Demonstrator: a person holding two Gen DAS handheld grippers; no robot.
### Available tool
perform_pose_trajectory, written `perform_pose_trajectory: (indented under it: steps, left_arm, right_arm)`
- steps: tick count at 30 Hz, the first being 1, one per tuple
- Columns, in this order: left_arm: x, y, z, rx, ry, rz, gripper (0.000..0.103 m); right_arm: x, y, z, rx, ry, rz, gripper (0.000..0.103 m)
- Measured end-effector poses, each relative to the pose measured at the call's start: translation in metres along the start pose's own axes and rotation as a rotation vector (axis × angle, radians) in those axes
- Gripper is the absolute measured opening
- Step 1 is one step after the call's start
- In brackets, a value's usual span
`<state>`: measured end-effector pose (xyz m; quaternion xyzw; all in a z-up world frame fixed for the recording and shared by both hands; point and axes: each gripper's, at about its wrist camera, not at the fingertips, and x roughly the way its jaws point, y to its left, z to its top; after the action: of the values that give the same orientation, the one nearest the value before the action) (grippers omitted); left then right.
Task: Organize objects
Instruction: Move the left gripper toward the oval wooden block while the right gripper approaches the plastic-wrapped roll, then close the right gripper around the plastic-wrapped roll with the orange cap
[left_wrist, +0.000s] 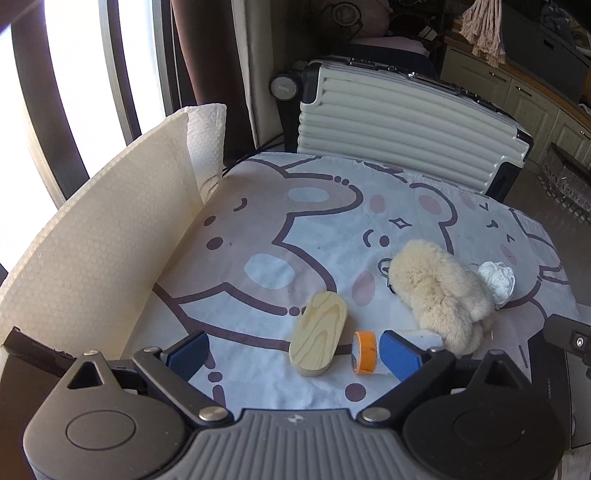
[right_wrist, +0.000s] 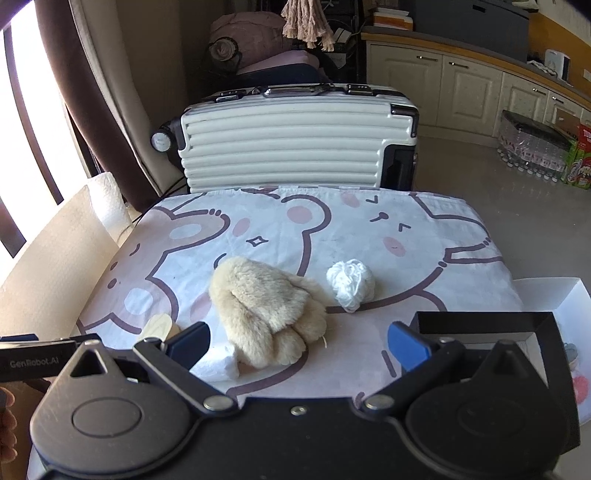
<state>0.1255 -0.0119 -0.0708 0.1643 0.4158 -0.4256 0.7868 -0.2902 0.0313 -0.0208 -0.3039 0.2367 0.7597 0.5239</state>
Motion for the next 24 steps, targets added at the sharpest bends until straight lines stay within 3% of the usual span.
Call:
perform_pose_trajectory:
  steps: [5,12,19,24]
  left_arm:
    - [0.018,0.000,0.002,0.017,0.035,-0.017,0.086]
    - [0.046,-0.004,-0.001,0.131,0.096,-0.009,0.078]
    - [0.071,0.002,-0.010,0.168,0.157,-0.037,0.076]
    - [0.078,-0.003,-0.021,0.276,0.176,-0.066,0.076]
  right_arm:
    - [0.016,-0.001,0.002,0.078,0.031,0.068,0.103]
    - [0.044,0.011,0.002,0.106,0.100,0.112,0.103]
    - [0.068,0.027,0.001,0.102,0.154,0.130,0.103]
    - [0.088,0.038,-0.001,0.112,0.212,0.129,0.100]
